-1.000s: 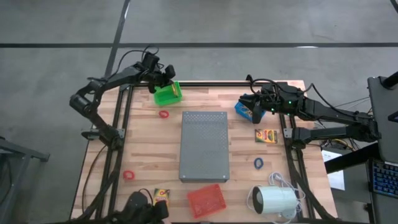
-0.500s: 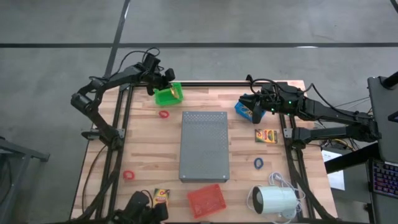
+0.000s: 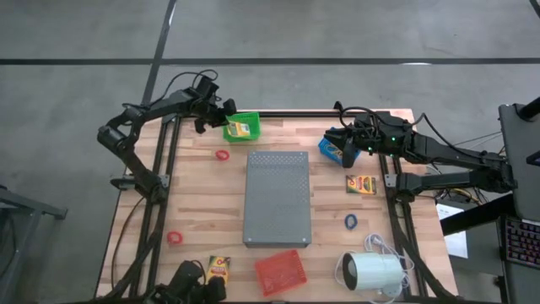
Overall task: Pick & Place Office Desk Supplies
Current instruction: Put the top left yellow crayon box into the green basket
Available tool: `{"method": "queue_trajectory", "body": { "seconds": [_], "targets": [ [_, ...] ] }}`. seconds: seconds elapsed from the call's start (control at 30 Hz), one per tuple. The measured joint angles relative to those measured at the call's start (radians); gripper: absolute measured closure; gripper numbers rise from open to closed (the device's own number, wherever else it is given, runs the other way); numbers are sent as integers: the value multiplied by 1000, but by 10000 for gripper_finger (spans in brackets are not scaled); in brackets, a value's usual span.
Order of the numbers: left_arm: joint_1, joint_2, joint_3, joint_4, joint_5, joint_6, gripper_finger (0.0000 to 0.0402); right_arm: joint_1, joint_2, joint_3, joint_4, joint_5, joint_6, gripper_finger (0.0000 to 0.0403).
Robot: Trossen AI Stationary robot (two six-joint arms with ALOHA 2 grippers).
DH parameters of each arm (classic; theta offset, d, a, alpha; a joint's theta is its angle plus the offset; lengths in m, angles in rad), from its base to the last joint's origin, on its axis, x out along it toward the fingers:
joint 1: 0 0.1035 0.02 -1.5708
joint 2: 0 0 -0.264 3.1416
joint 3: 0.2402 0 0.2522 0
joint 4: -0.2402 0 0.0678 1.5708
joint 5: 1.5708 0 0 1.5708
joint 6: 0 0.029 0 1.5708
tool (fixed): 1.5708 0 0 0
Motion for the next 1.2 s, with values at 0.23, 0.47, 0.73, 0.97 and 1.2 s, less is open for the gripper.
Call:
{"method": "queue_trajectory", "body": {
  "seconds": [0.23, 0.47, 0.73, 0.97, 1.2],
  "targets": [
    [0, 0, 0, -25, -28, 41, 398, 0, 0, 0, 0, 0, 0, 333],
    [0, 0, 0, -68, -71, 44, 384, 0, 1, 0, 0, 0, 0, 324],
    [0, 0, 0, -107, -105, 40, 397, 0, 1, 0, 0, 0, 0, 319],
    [10, 0, 1, -175, -129, 39, 396, 0, 1, 0, 0, 0, 0, 330],
    [41, 0, 1, -226, -139, 39, 396, 0, 1, 0, 0, 0, 0, 334]
  ]
}}
